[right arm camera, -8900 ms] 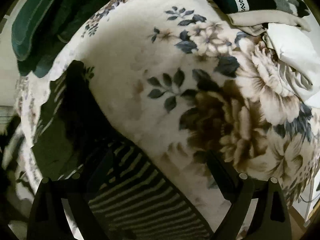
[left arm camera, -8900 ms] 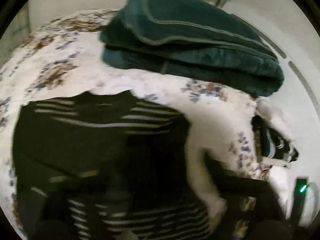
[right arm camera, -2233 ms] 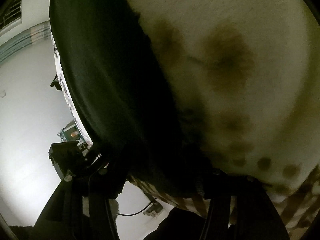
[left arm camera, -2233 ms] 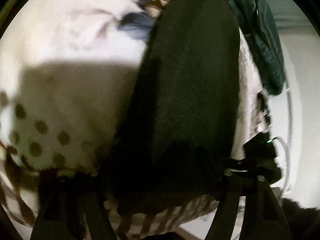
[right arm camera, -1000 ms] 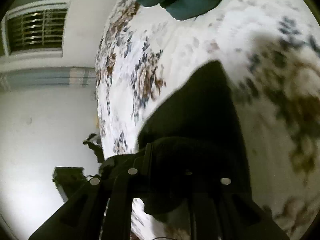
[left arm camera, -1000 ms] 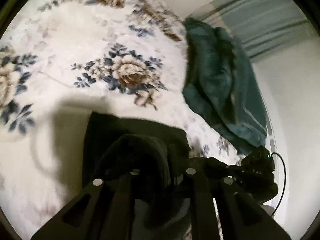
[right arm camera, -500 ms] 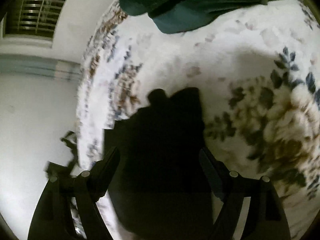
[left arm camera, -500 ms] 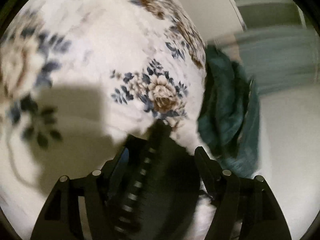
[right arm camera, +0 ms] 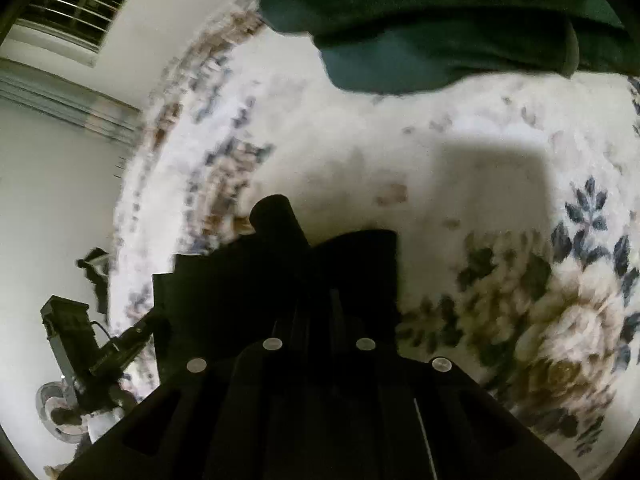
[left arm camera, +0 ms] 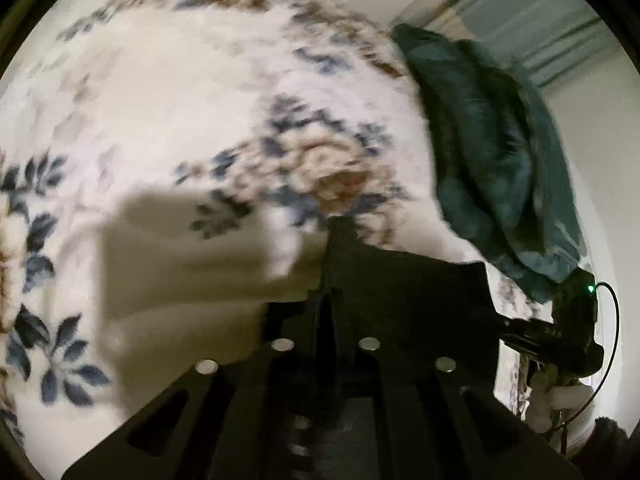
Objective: Fold small clothes
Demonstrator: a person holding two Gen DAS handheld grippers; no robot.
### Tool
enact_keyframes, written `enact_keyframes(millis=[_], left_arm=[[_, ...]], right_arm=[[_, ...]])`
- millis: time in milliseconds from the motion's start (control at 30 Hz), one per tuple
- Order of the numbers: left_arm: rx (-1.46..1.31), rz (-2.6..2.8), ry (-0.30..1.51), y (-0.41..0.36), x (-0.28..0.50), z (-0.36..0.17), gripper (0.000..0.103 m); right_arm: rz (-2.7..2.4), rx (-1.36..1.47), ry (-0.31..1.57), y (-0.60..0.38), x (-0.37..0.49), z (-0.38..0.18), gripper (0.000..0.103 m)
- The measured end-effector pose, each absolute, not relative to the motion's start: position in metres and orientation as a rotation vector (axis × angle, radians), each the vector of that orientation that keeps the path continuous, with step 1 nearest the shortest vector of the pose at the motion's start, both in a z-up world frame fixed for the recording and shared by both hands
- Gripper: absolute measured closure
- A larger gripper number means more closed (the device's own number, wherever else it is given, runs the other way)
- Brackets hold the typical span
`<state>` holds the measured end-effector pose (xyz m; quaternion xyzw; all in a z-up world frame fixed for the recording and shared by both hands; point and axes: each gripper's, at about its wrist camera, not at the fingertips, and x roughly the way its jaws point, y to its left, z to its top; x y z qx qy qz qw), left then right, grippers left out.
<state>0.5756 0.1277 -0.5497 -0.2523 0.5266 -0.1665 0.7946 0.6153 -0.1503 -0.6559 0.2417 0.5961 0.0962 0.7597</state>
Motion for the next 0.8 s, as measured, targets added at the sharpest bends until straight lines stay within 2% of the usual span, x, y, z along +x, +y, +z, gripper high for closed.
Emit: enact_keyframes(millis=[67, 167, 200, 233, 267, 300, 333, 467, 533, 700, 800], left_arm=[[-0.591, -0.375, 1.193, 0.131, 0.581, -0.567, 0.100], [-0.594, -0.407, 1.196, 0.130, 0.576, -0.555, 0.099], [-0.594, -0.412, 1.193, 0.131, 0.572, -0.547, 0.092], [-0.602, -0.416, 1.185, 0.133, 0.566, -0.538, 0.073], [-0.608, -0.422, 1.169, 0.135, 0.560, -0.530, 0.061], [-0.626, -0.432, 1.135, 0.138, 0.550, -0.520, 0.039], [-0.651, -0.441, 1.100, 0.143, 0.538, -0.511, 0.033], [-0.769, -0.417, 1.021, 0.161, 0.469, -0.488, 0.033], [-0.848, -0.375, 1.017, 0.168, 0.422, -0.494, 0.033], [-1.047, -0.278, 1.070, 0.154, 0.328, -0.535, 0.033], [-1.116, -0.256, 1.102, 0.130, 0.305, -0.563, 0.033]], right_arm=[[0.185, 0.517, 1.378, -0.148, 0.622, -0.676, 0.096], [0.190, 0.546, 1.415, -0.150, 0.628, -0.678, 0.094], [0.197, 0.558, 1.417, -0.151, 0.628, -0.675, 0.087], [0.208, 0.566, 1.413, -0.154, 0.626, -0.669, 0.079], [0.222, 0.565, 1.407, -0.156, 0.623, -0.664, 0.053], [0.239, 0.563, 1.405, -0.158, 0.619, -0.660, 0.032], [0.266, 0.565, 1.406, -0.161, 0.614, -0.655, 0.027], [0.361, 0.565, 1.463, -0.176, 0.591, -0.648, 0.026], [0.419, 0.556, 1.508, -0.182, 0.582, -0.654, 0.026], [0.493, 0.592, 1.601, -0.195, 0.579, -0.680, 0.026], [0.537, 0.689, 1.601, -0.201, 0.594, -0.701, 0.026]])
